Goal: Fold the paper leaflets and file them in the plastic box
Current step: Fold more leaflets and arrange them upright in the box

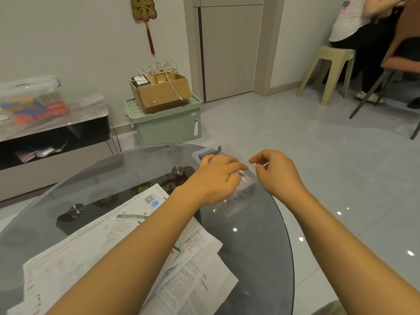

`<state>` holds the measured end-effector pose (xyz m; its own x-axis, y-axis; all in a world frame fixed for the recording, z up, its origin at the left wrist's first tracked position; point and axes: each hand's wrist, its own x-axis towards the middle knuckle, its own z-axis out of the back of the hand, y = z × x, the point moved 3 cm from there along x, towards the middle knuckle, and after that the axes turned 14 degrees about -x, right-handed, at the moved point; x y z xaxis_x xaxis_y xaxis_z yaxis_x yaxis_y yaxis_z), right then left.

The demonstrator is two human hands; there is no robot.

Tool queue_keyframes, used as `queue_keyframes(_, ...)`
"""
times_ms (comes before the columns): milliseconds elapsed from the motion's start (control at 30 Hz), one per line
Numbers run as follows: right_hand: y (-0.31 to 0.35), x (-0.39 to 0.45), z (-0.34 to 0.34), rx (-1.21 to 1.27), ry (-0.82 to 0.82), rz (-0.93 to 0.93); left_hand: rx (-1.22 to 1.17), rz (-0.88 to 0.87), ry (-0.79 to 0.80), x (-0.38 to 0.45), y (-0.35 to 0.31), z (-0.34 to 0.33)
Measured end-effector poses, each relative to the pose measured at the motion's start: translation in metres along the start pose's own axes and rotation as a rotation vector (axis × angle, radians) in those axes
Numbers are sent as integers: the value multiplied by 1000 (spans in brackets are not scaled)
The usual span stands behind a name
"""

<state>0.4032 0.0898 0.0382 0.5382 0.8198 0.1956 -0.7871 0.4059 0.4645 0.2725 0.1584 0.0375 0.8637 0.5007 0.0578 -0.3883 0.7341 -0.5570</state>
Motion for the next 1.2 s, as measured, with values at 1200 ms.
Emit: queue_keyframes(1200,103,-172,-77,-248,522,797,173,707,16,-271,20,-28)
